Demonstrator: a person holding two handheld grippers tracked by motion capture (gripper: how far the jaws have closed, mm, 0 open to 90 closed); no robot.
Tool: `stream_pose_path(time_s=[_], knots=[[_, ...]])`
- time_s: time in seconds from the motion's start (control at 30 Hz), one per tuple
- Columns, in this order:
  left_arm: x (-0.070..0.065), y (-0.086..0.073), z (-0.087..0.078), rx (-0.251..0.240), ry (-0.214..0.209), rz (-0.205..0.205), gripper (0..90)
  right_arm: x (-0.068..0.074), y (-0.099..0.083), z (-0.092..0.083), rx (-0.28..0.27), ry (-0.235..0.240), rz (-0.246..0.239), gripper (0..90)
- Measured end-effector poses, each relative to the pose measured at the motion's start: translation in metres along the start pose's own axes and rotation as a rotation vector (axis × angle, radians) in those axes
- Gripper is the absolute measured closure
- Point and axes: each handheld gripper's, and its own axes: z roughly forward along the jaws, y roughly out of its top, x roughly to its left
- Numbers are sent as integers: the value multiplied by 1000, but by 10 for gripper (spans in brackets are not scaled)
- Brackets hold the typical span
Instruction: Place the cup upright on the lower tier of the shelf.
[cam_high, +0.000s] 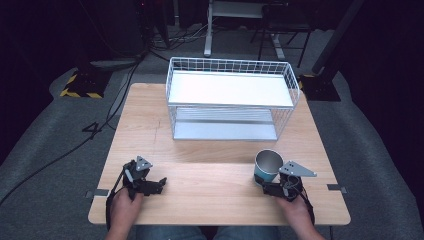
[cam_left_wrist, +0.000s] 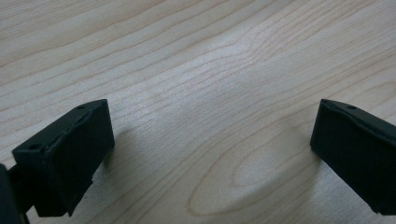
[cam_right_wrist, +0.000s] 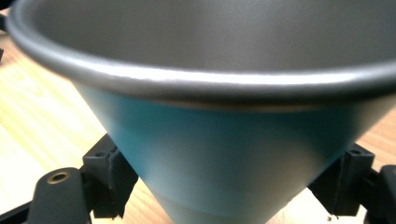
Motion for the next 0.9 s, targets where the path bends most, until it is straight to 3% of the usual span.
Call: stream_pose_path(time_s=[0.4, 0.9], knots=[[-1, 1, 0, 3, 0, -4, 0, -3, 30, 11, -15, 12, 28, 211], [-1, 1, 0, 1, 2, -4, 0, -8, 63, 42, -29, -6, 41, 210]])
